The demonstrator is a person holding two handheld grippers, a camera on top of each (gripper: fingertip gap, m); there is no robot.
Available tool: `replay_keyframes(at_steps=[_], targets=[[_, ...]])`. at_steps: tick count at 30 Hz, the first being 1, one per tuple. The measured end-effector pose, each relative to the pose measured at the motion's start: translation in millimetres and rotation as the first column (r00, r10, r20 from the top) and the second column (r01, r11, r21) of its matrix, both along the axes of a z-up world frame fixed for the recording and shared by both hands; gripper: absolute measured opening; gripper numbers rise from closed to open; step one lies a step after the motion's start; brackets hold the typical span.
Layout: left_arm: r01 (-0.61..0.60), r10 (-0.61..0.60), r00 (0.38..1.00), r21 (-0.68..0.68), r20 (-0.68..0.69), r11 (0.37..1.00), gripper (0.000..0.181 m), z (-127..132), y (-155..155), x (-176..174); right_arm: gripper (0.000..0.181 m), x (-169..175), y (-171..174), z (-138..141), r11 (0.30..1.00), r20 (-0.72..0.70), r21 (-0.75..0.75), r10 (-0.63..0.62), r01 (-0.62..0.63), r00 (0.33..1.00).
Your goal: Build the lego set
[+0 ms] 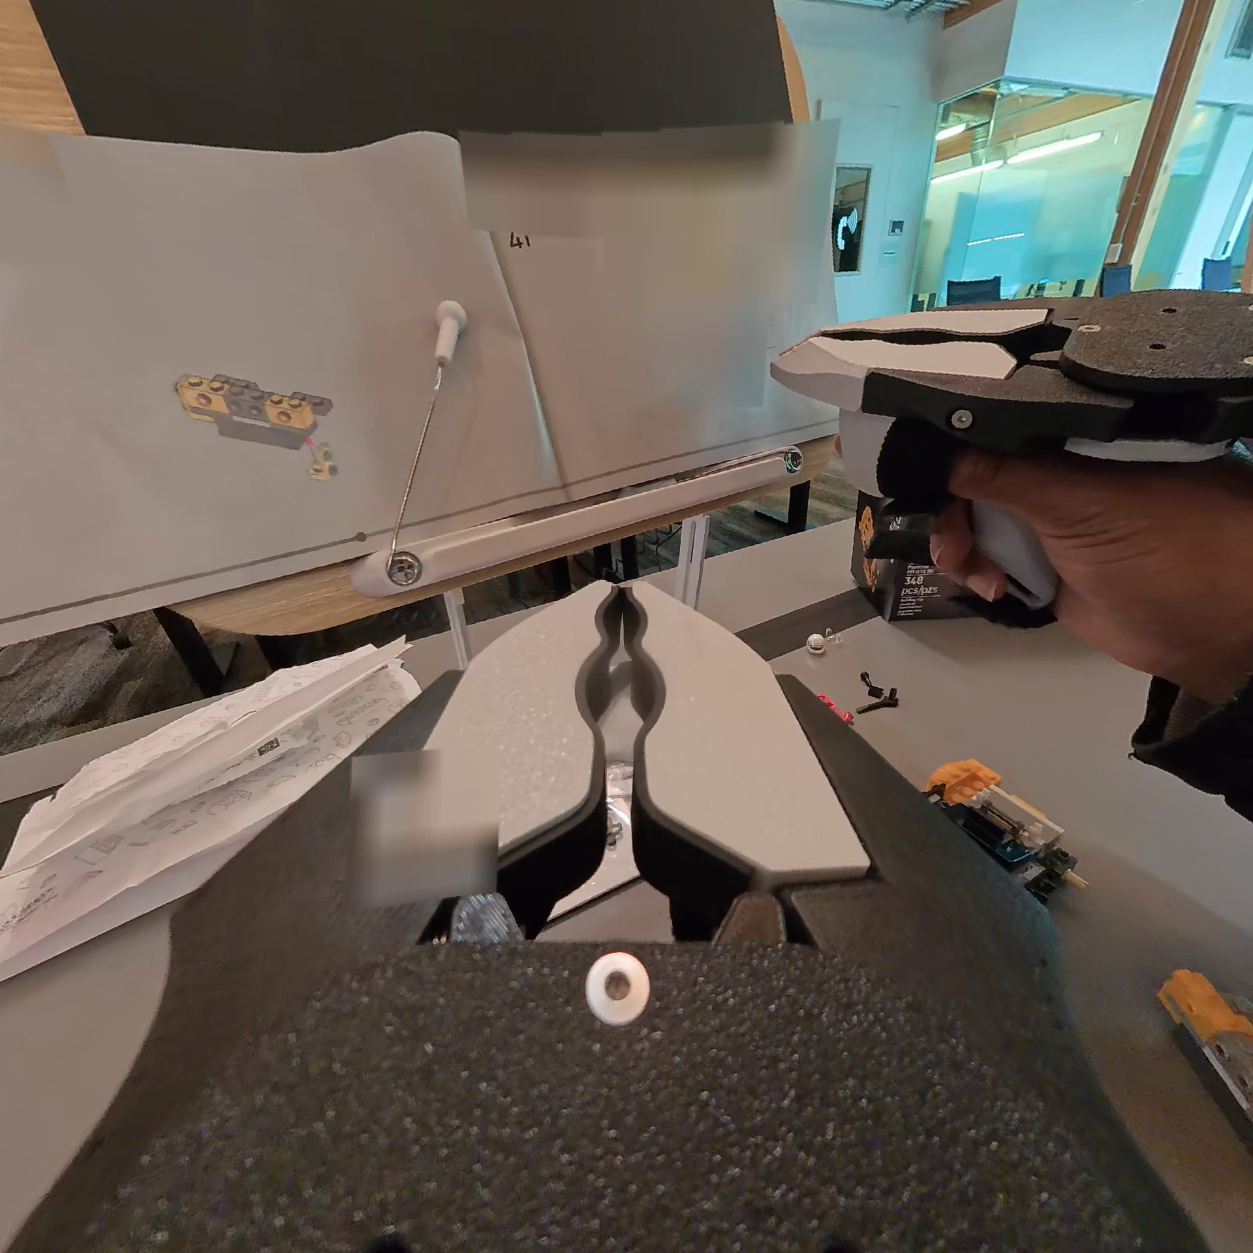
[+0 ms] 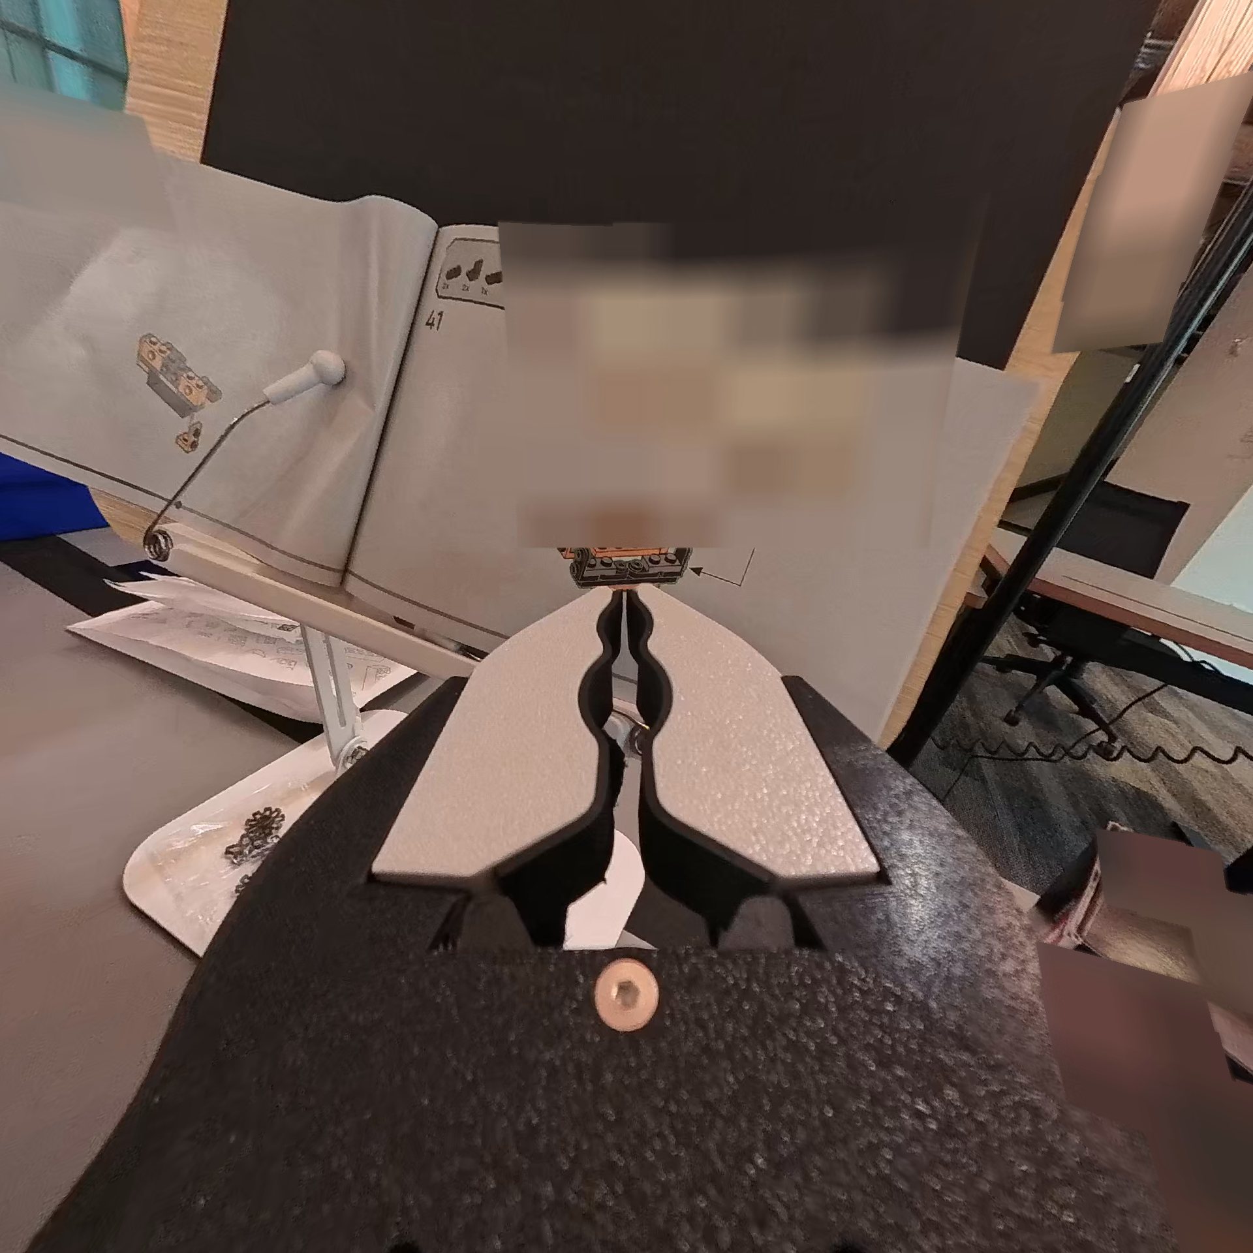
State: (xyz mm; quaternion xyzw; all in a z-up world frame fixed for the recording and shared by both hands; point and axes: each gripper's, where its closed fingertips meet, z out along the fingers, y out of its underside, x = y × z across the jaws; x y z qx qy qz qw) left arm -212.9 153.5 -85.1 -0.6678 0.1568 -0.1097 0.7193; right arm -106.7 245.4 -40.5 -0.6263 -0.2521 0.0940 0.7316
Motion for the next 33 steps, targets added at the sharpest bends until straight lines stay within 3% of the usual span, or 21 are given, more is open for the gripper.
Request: replay_keyframes(at_steps=[21, 33], targets=[[-0.002, 0.002, 1.000, 0.006, 0.016, 1.000, 0.000, 1.3, 0.3, -0.6, 0.001, -10.8, -0.8, 3.6, 1.000, 0.010, 0.015, 0.003, -0.003, 1.000], [-0.004, 0.004, 1.000, 0.008, 0.025, 1.000, 0.000, 3.6, 0.4, -4.3, 0.002, -58.3, 4.6, 63.3, 0.988, 0.126, 0.142, 0.035, -0.053, 0.991]])
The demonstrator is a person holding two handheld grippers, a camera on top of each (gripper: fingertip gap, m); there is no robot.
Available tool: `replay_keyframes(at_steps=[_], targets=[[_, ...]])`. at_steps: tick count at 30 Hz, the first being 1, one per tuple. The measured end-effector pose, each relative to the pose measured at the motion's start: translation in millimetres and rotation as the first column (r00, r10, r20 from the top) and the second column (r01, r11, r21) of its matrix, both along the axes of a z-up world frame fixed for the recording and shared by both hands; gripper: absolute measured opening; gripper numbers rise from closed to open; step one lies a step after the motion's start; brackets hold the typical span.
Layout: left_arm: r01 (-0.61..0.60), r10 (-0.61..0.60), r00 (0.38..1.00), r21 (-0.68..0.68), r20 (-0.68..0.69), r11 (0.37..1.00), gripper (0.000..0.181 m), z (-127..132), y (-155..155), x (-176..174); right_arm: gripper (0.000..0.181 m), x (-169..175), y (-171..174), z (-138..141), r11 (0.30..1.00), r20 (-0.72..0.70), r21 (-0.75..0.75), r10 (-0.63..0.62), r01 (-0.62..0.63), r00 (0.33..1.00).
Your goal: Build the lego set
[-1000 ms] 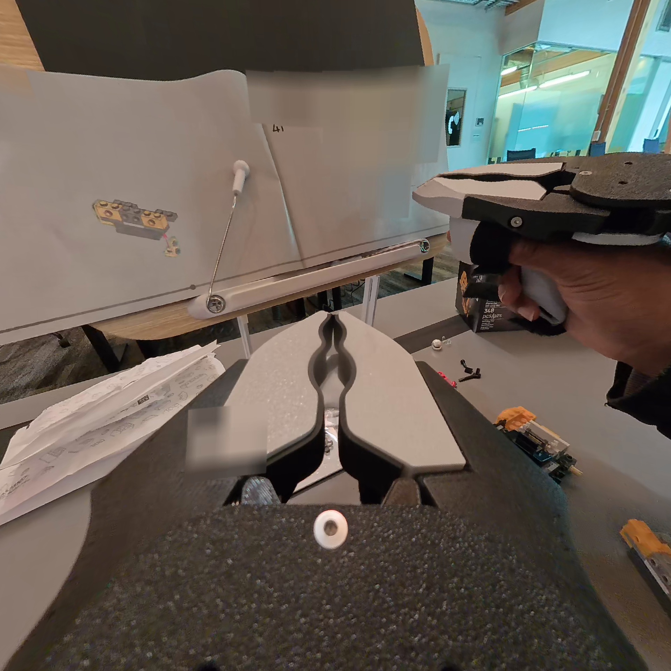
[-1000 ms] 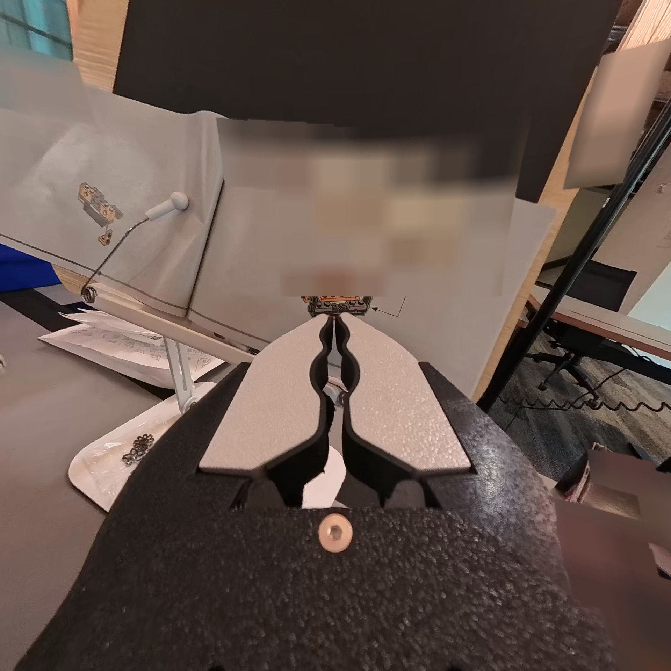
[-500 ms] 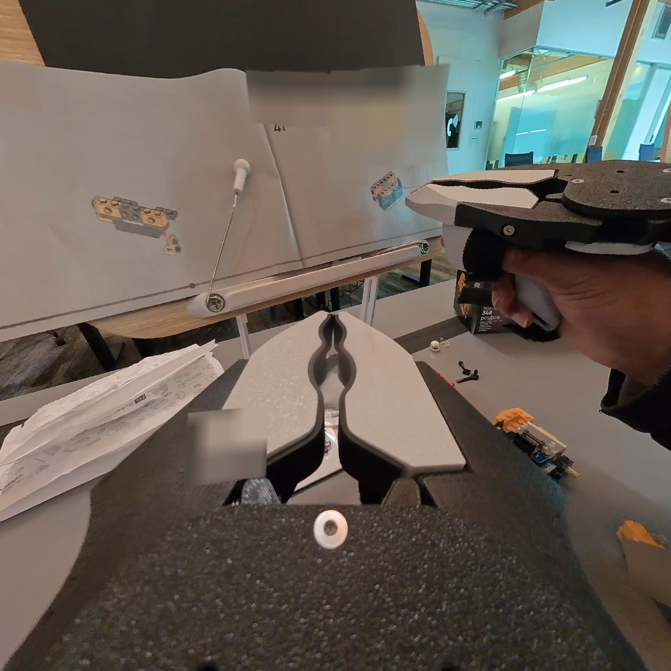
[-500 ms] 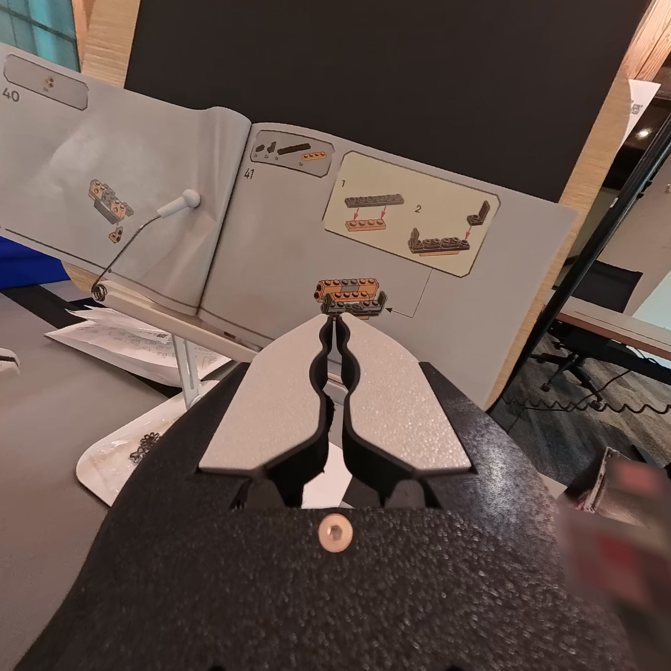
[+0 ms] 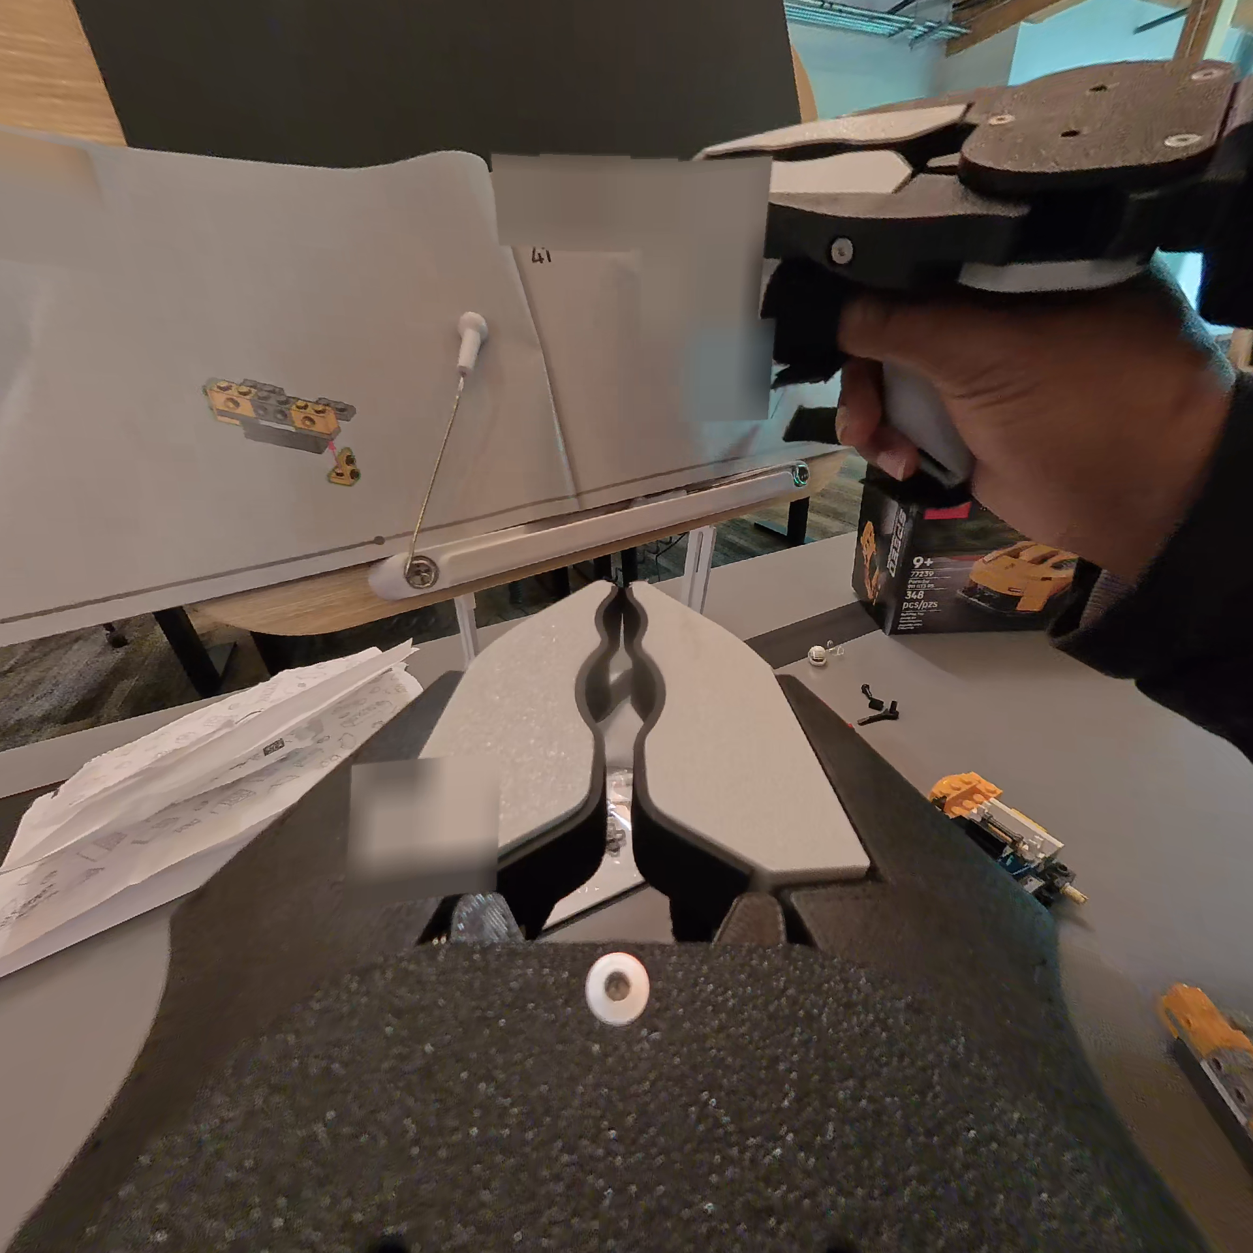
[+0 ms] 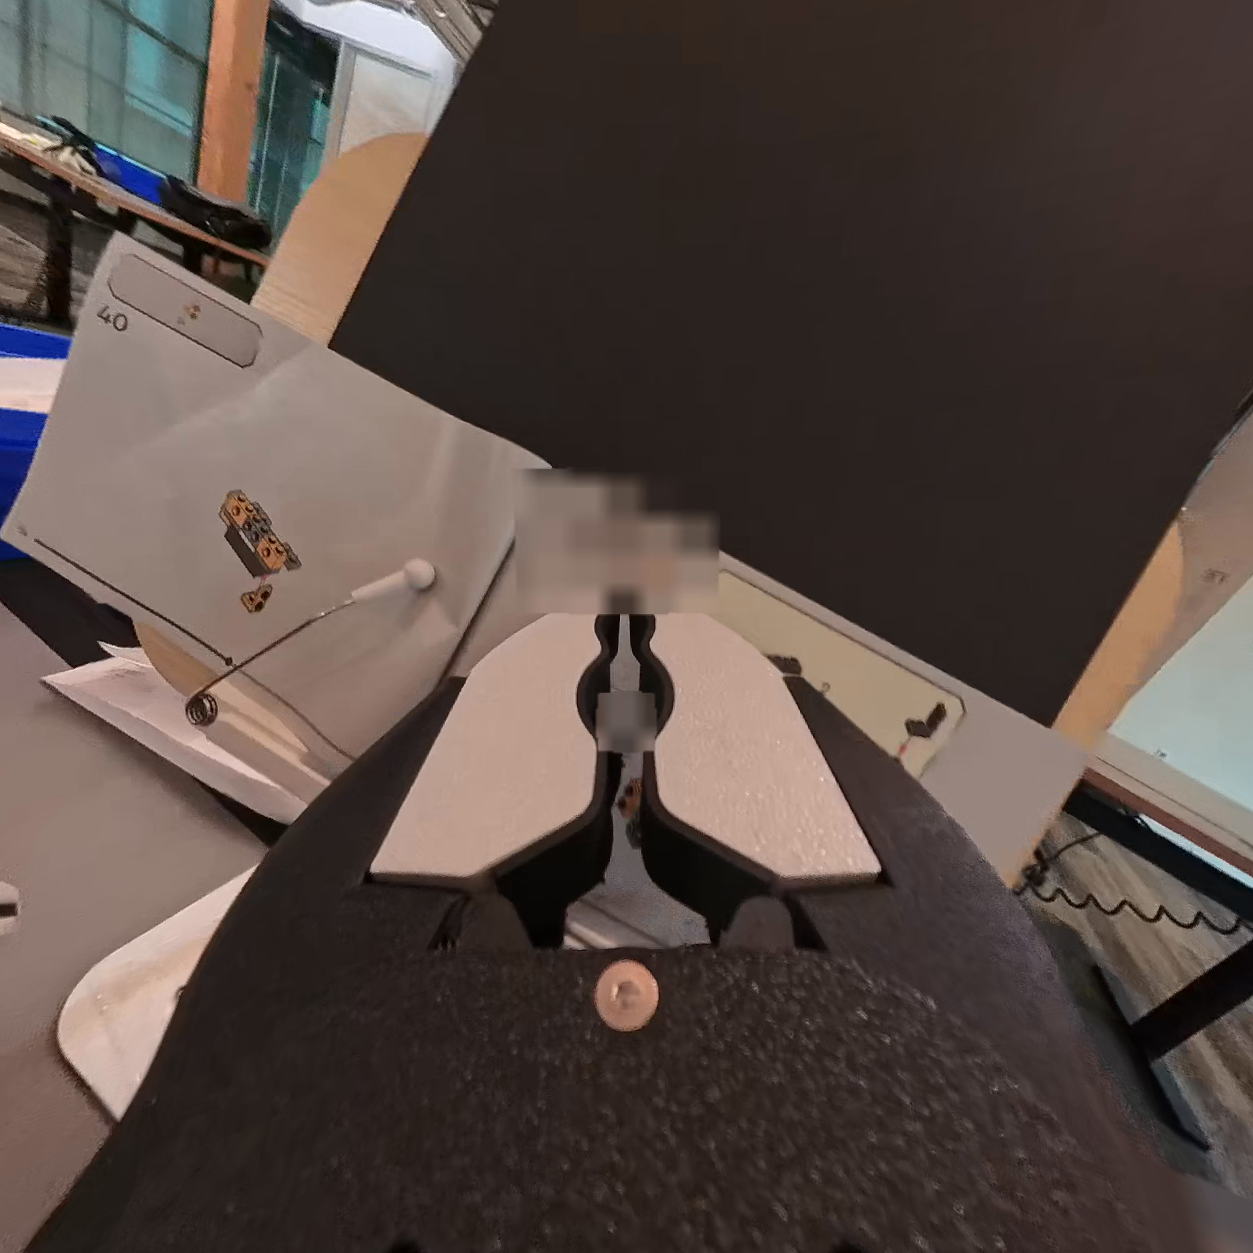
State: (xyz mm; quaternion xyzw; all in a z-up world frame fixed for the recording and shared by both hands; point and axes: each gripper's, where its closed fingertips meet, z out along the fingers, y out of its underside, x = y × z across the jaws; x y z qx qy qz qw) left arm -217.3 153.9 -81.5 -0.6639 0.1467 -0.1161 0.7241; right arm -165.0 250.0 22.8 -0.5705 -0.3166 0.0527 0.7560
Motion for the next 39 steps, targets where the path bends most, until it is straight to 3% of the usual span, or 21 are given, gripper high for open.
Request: replay_keyframes(at_steps=[9, 21, 39], targets=[[-0.013, 0.013, 1.000, 0.008, 0.013, 1.000, 0.000, 2.9, -0.3, -4.5, 0.002, -1.1, 2.0, -3.2, 1.000, 0.004, -0.018, -0.002, 0.003, 1.000], [-0.006, 0.006, 1.000, 0.005, 0.019, 1.000, 0.000, 3.6, -1.2, -3.3, 0.002, 36.8, 0.2, -51.8, 0.992, -0.015, -0.111, -0.061, 0.060, 0.998], [-0.002, 0.002, 1.000, -0.008, 0.021, 1.000, 0.000, 0.4, -0.4, -2.9, 0.003, 42.7, -3.2, -60.3, 0.990, -0.022, -0.130, -0.065, 0.062, 0.998]])
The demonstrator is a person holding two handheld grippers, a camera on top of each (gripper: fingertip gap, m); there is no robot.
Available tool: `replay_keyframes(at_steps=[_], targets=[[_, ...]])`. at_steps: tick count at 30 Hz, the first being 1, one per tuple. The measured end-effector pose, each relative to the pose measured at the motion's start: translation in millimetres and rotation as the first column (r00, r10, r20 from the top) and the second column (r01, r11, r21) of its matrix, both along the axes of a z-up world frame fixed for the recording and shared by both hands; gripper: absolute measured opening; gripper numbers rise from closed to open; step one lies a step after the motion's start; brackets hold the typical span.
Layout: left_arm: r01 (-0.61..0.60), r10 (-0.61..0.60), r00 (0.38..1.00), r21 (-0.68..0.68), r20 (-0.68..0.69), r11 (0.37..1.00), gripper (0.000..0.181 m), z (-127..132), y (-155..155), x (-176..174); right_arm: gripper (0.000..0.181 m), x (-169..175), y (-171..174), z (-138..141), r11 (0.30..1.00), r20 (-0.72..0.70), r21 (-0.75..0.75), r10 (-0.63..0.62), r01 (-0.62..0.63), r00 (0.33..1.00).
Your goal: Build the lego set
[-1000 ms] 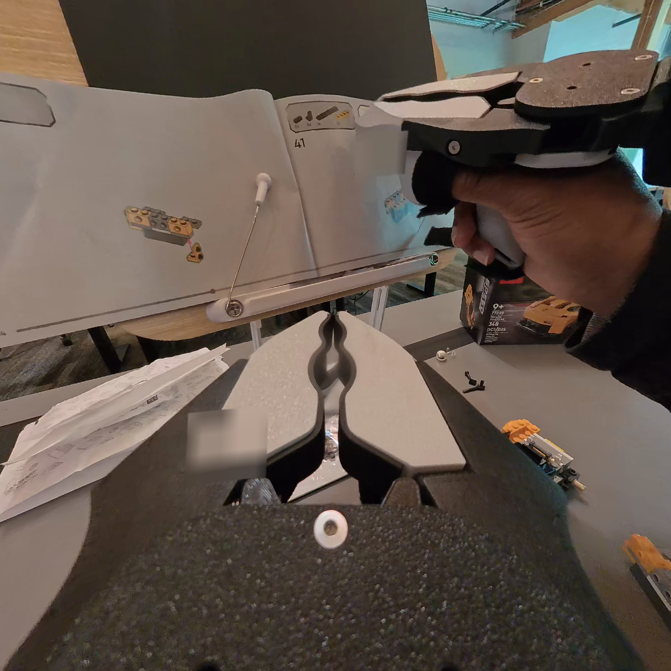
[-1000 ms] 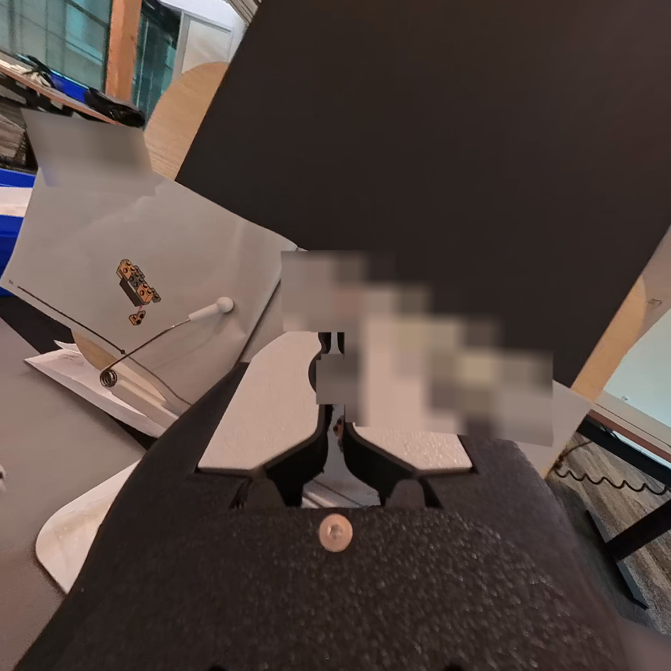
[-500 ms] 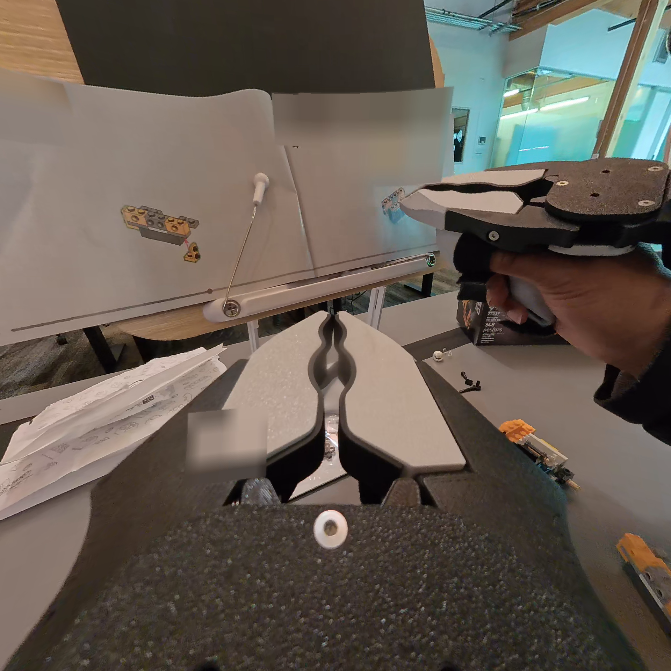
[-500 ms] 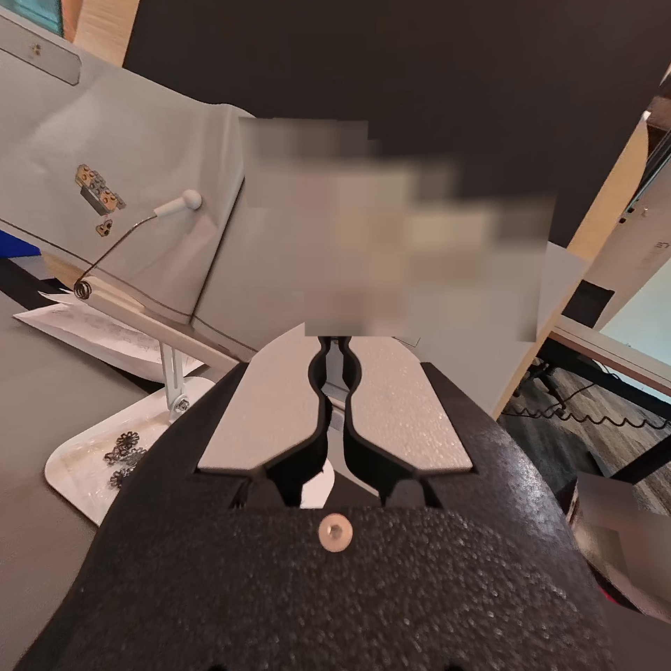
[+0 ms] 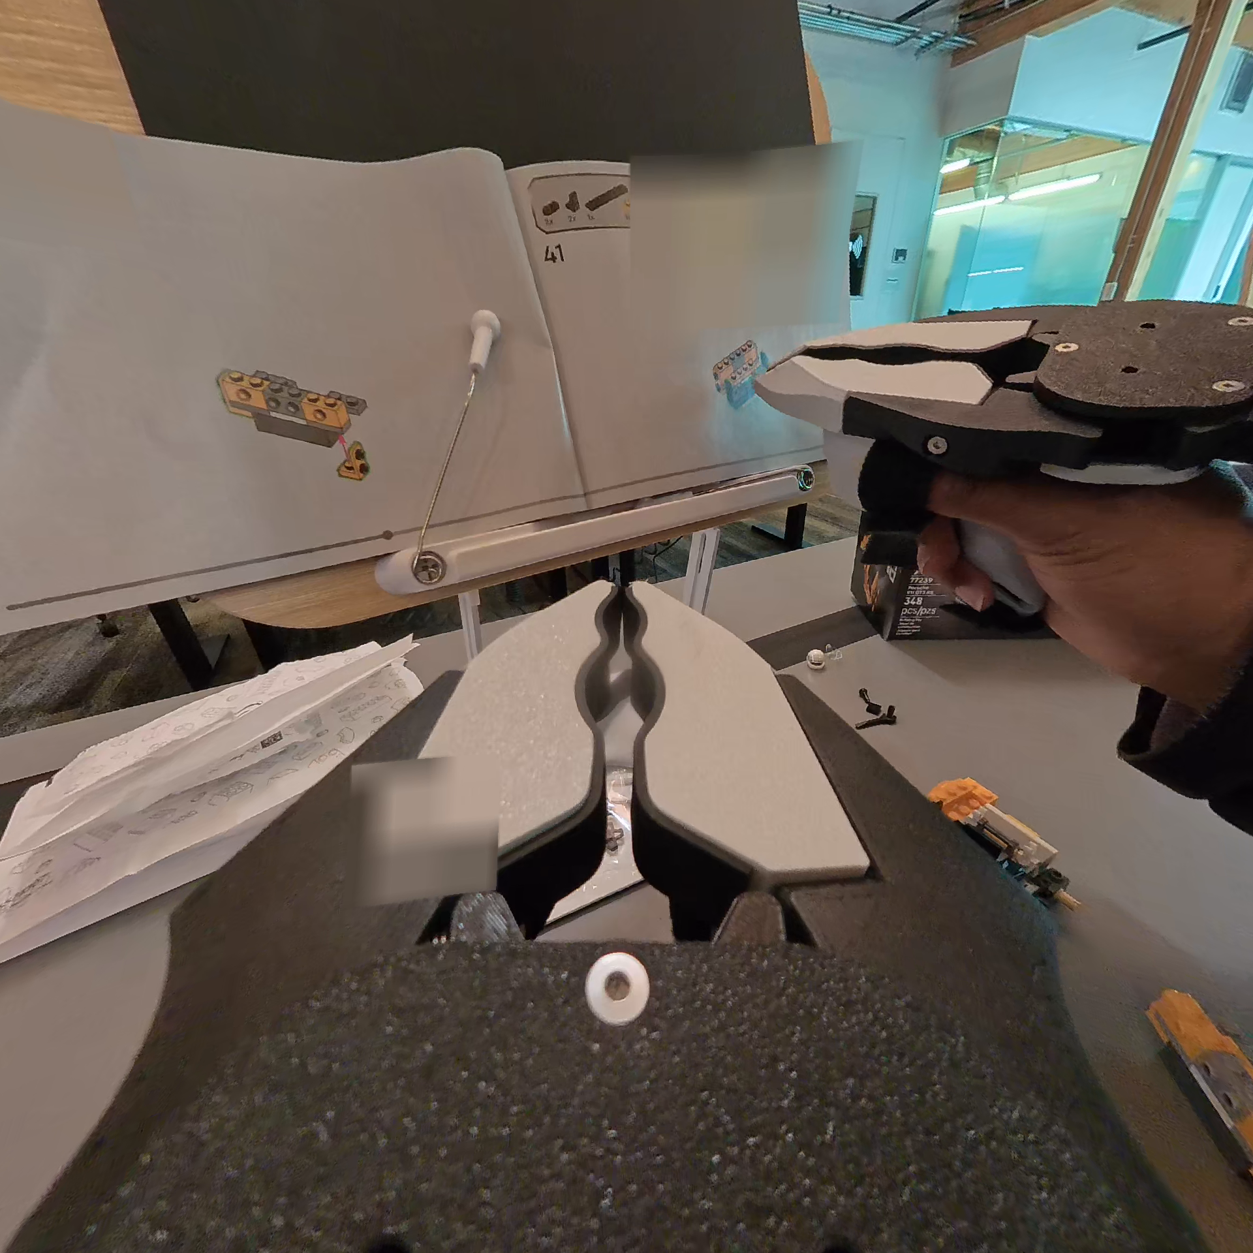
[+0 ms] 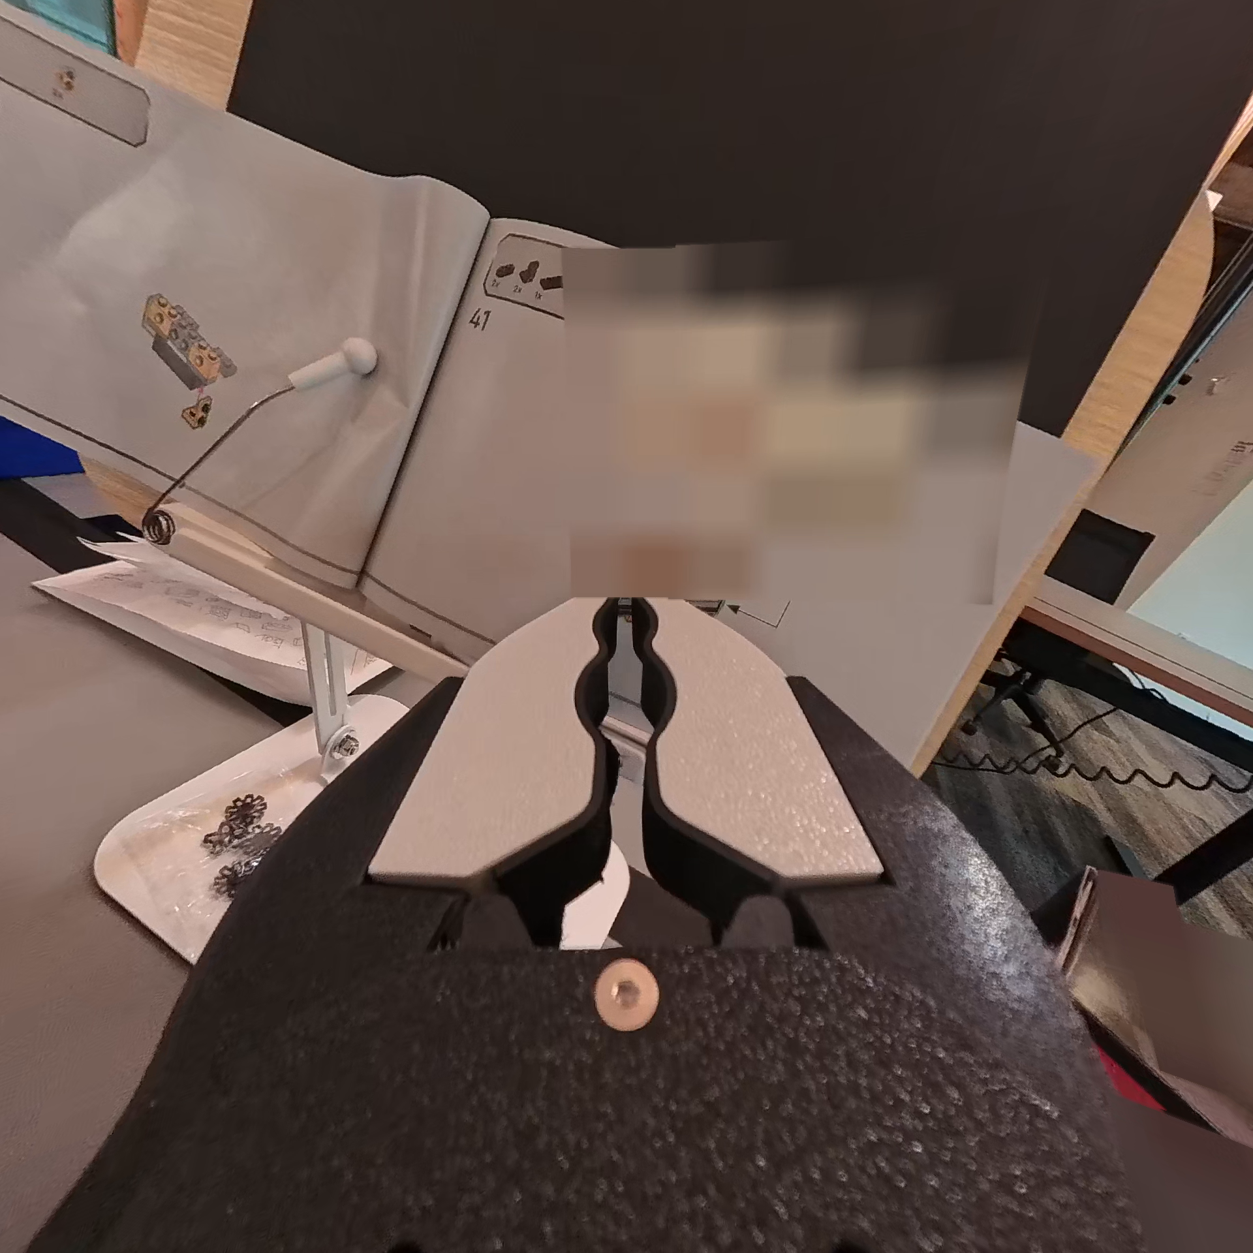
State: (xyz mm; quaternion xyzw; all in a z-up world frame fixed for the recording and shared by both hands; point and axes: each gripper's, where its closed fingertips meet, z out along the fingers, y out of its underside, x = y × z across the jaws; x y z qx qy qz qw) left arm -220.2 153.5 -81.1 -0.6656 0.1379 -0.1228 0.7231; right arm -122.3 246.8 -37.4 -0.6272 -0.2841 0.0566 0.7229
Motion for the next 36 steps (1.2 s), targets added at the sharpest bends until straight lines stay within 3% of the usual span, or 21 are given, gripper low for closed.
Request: replay_keyframes(at_steps=[36], targets=[[0.011, -0.013, 1.000, -0.054, -0.023, 0.998, 0.000, -20.8, 6.9, 4.9, 0.004, 13.8, 2.3, -15.0, 1.000, -0.065, -0.025, 0.007, -0.009, 0.998]])
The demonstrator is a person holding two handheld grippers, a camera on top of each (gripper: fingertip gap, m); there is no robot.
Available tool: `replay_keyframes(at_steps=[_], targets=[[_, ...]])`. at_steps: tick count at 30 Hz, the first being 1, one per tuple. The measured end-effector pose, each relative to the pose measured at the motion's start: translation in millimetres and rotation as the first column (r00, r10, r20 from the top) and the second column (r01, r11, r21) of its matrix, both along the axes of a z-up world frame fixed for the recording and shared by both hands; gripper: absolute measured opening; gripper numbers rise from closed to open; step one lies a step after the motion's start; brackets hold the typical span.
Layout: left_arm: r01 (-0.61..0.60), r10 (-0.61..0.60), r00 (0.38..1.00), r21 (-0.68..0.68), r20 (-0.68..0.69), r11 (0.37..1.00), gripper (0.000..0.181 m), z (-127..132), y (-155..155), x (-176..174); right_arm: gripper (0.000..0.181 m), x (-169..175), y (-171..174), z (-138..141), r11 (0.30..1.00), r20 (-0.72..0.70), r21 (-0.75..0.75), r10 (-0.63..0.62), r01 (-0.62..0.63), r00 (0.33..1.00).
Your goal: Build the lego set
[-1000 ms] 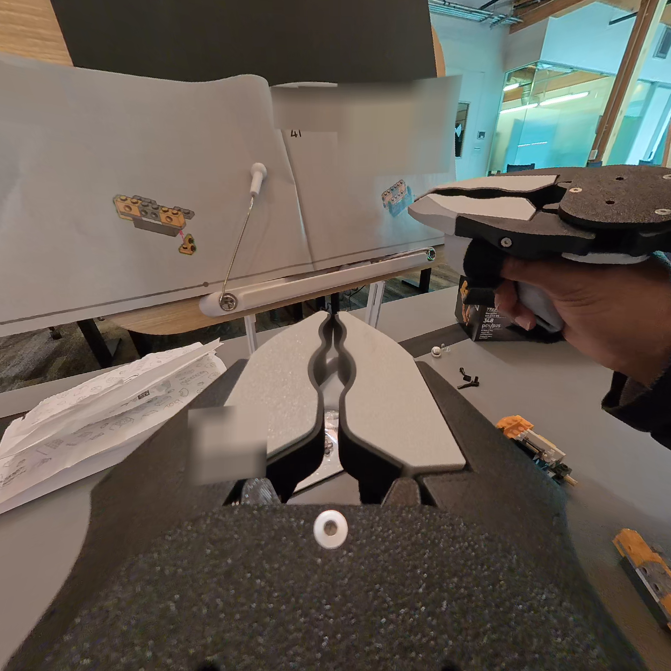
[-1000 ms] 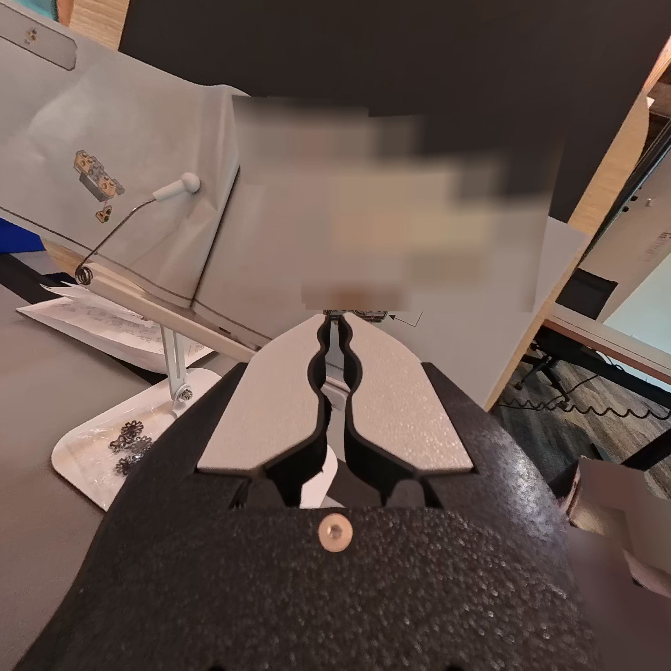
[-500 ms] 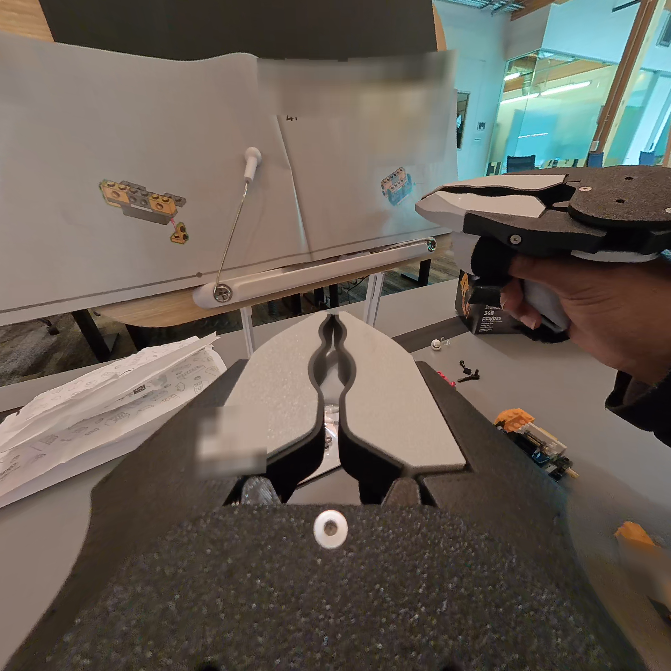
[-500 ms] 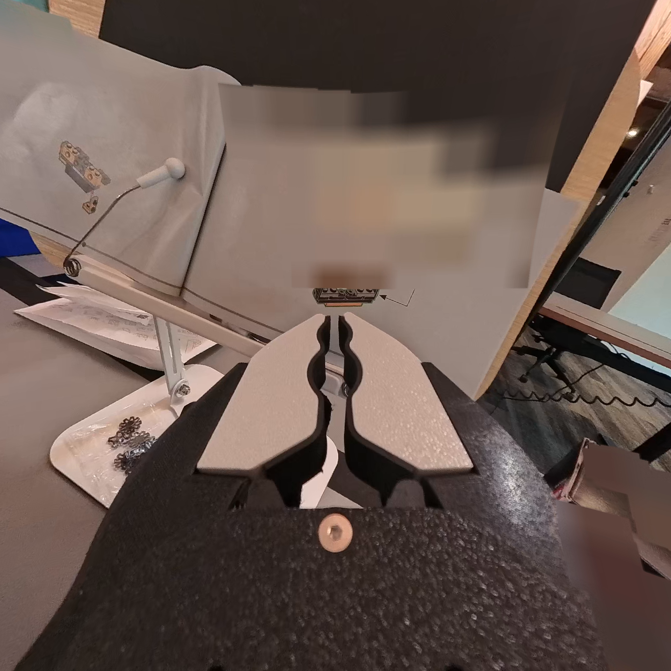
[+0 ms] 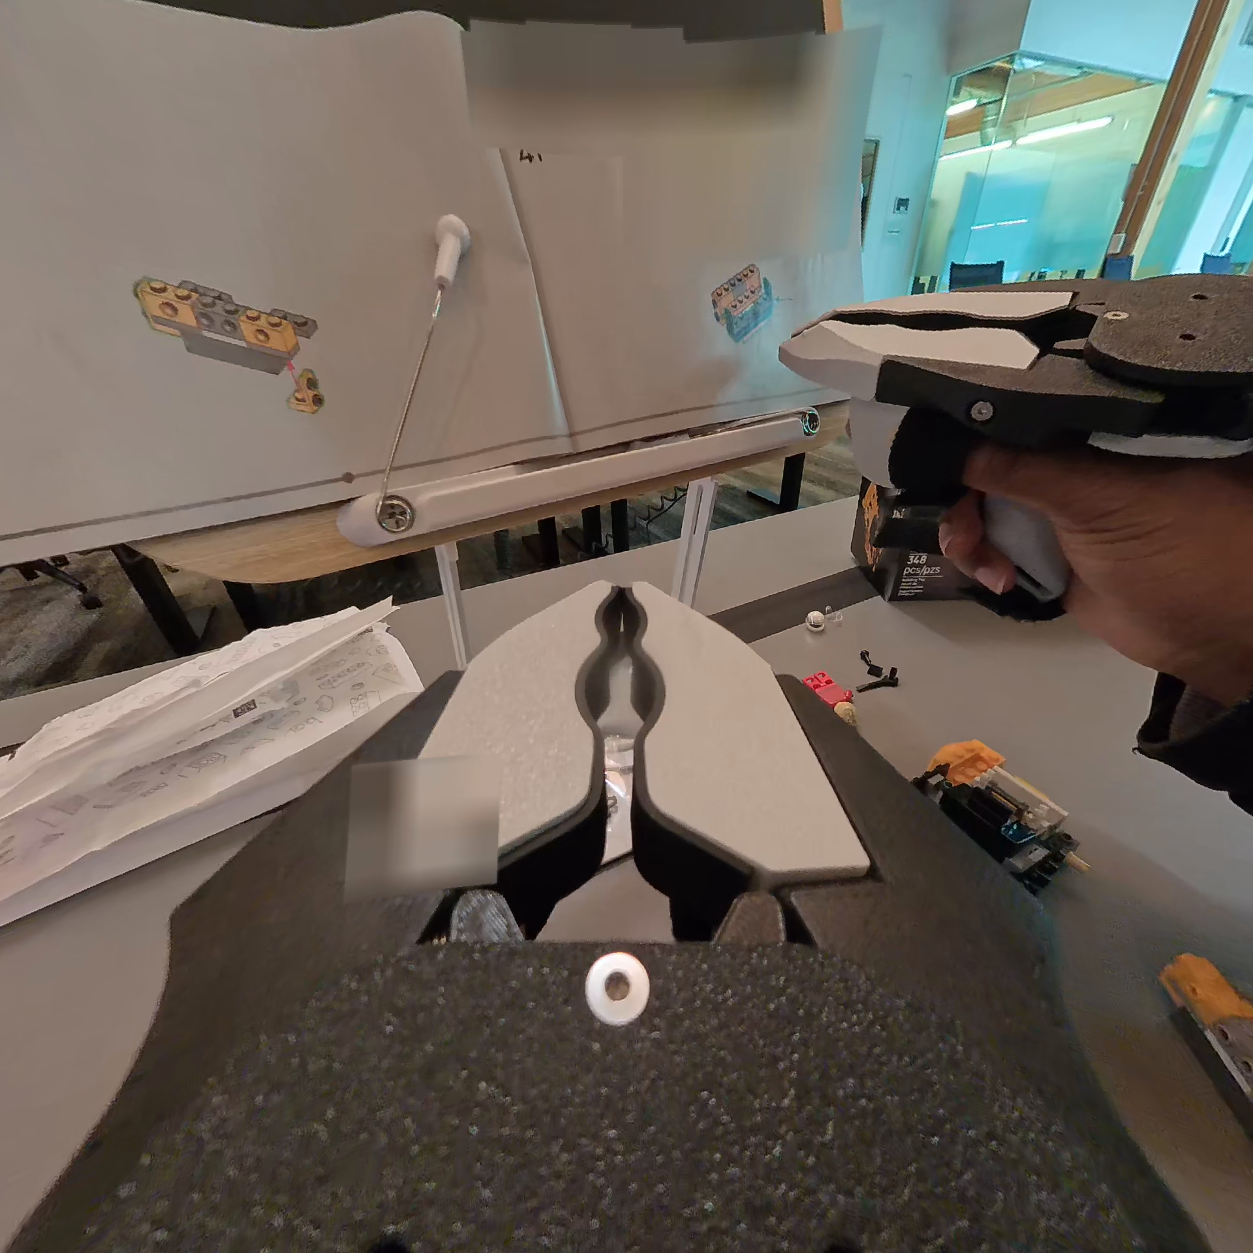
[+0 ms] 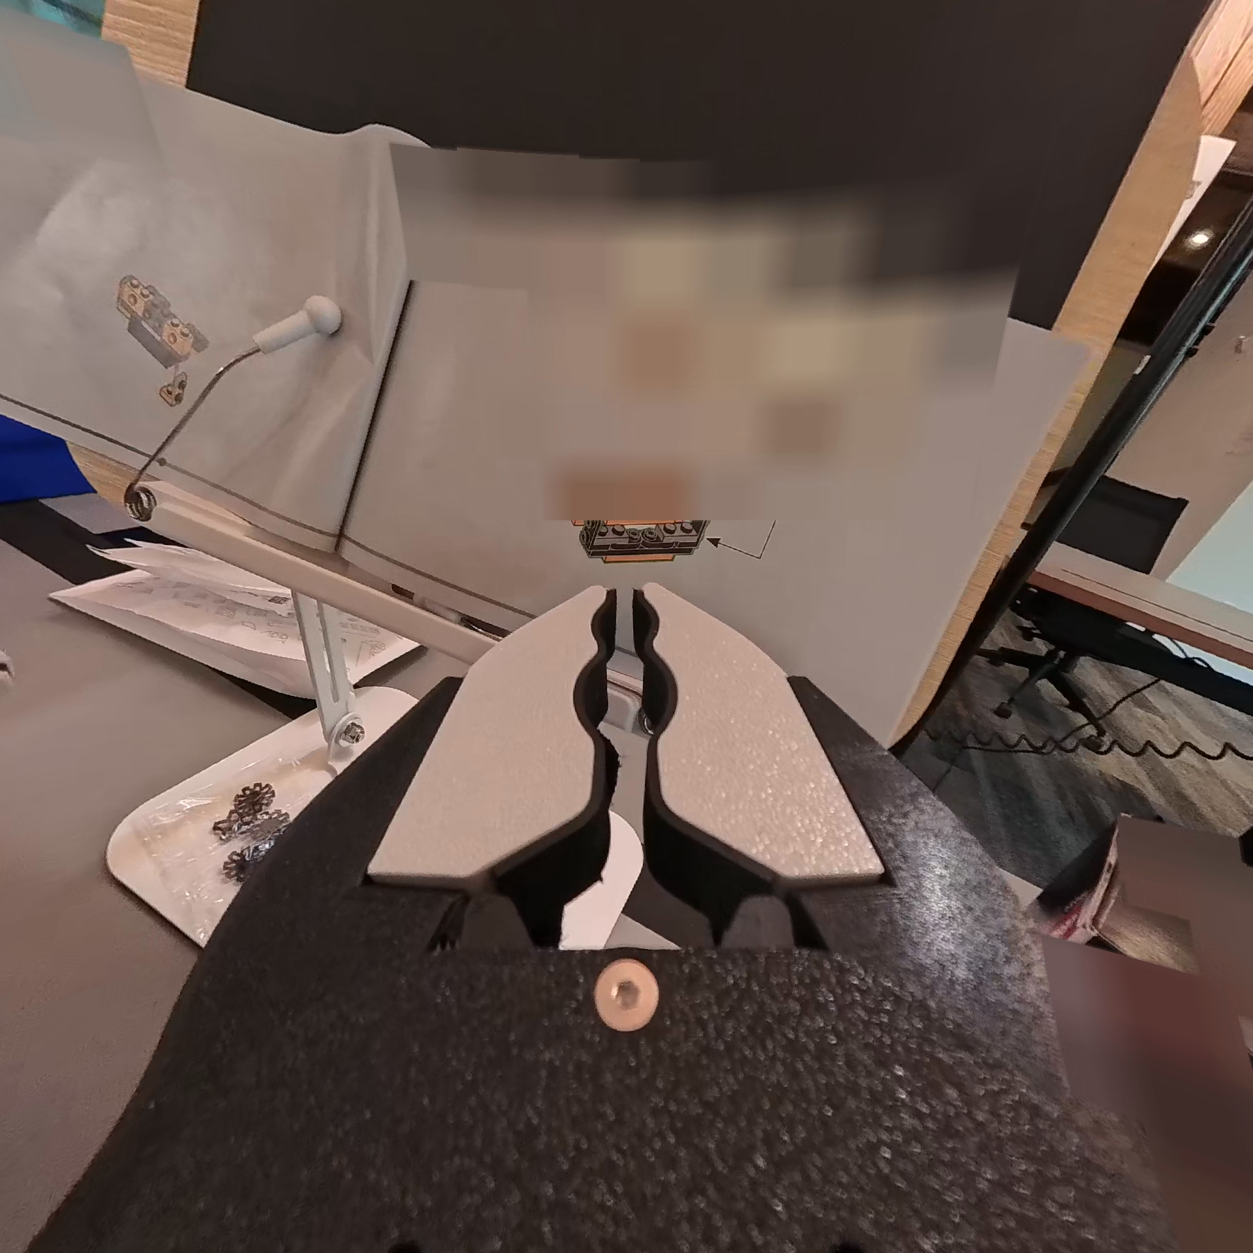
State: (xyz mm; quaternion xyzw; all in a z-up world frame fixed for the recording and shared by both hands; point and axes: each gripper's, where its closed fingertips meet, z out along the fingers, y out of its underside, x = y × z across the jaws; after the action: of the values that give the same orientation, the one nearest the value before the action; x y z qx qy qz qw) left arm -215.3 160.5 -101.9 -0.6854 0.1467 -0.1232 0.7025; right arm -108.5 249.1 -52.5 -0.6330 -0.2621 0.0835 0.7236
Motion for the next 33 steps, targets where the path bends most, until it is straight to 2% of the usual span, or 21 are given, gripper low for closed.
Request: replay_keyframes(at_steps=[33], targets=[[0.014, -0.014, 1.000, -0.017, -0.009, 1.000, 0.000, -6.0, 0.1, 4.4, 0.005, -1.9, -2.6, -1.0, 1.000, 0.000, 0.001, 0.012, -0.012, 1.000]])
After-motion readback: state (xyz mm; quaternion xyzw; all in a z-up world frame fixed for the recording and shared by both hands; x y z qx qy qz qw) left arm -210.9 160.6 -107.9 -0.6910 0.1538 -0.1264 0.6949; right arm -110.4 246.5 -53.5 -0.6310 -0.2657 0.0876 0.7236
